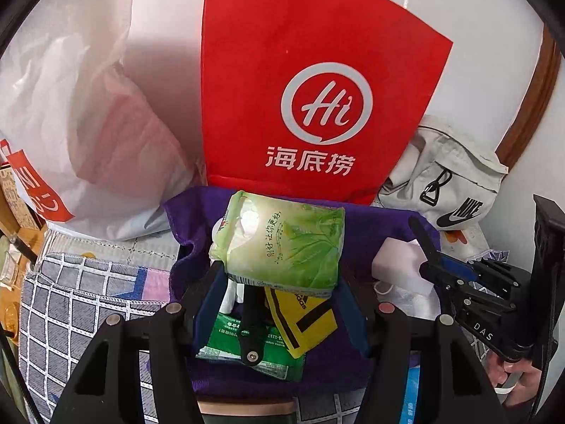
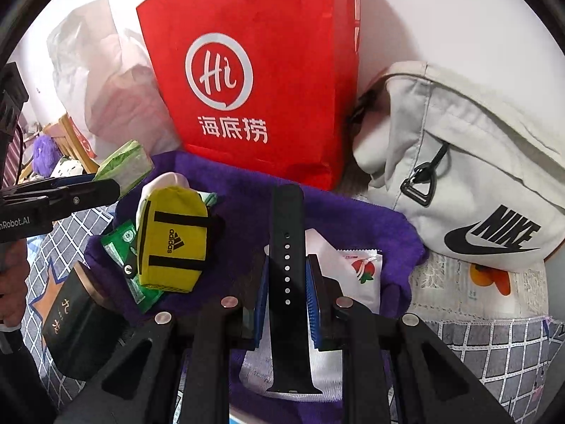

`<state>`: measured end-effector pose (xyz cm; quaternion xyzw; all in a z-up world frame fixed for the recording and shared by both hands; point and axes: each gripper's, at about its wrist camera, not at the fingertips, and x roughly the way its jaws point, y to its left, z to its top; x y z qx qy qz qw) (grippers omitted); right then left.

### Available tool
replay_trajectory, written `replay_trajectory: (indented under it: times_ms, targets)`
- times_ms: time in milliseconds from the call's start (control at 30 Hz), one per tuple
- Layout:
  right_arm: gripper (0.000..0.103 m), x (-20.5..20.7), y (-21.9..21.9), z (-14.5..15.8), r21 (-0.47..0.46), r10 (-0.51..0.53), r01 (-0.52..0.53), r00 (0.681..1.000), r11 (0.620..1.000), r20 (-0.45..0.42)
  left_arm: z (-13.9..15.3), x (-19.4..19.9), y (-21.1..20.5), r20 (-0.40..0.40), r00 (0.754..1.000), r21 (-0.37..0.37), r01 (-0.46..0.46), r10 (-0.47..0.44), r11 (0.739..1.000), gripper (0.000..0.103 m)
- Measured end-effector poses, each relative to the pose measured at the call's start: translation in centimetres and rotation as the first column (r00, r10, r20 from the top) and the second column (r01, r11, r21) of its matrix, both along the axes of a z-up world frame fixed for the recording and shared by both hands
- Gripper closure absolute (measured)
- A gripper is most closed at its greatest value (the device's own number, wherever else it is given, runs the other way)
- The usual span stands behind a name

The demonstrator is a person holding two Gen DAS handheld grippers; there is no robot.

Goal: Organize soft objects
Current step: 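Lower the green packet and black strap onto the purple towel and open both tools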

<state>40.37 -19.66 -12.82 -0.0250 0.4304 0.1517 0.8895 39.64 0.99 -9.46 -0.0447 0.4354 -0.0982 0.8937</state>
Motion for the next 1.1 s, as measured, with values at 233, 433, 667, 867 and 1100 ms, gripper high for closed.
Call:
replay_trajectory:
  times_ms: [233,433,667,867,1100]
  targets:
    - [0.083,0.8,-0.4,-0.7,-0.003,0.004,-0.004,1.000,1.000,-0.019,-0.9,0.7,0.1,-0.018,1.000,0.012,-0.008,0.008,1.000,0.044]
    - [0.083,0.8,-0.2,-1.1,0.010,0.040,-0.039,0.998,0.999,-0.043,-1.5,1.0,0.4,-0.039,0.999,0.017,-0.013,0.014,1.000,0.044]
    - [0.083,0.9,0.5,-1.9,-0.028,0.065,-0.067,0.996,0.997,-0.053,-2.4,1.7,0.2,-0.069,0.998,0.023,-0.010,0.011,1.000,0.044]
    - [0.083,1.2,0.3,-2.1,-0.041,0.060,-0.062,0.997,0.997,-0.056,-2.9,1.9,0.1,-0.077,0.997,0.028,-0.007,0.009,1.000,0.044]
    - [0.083,1.2,0.3,-2.1,-0.055,0.070,-0.073,0.996,0.996,-0.052,-3.4,2.1,0.1,-0.095,0.995,0.029,0.002,0.001,1.000,0.044]
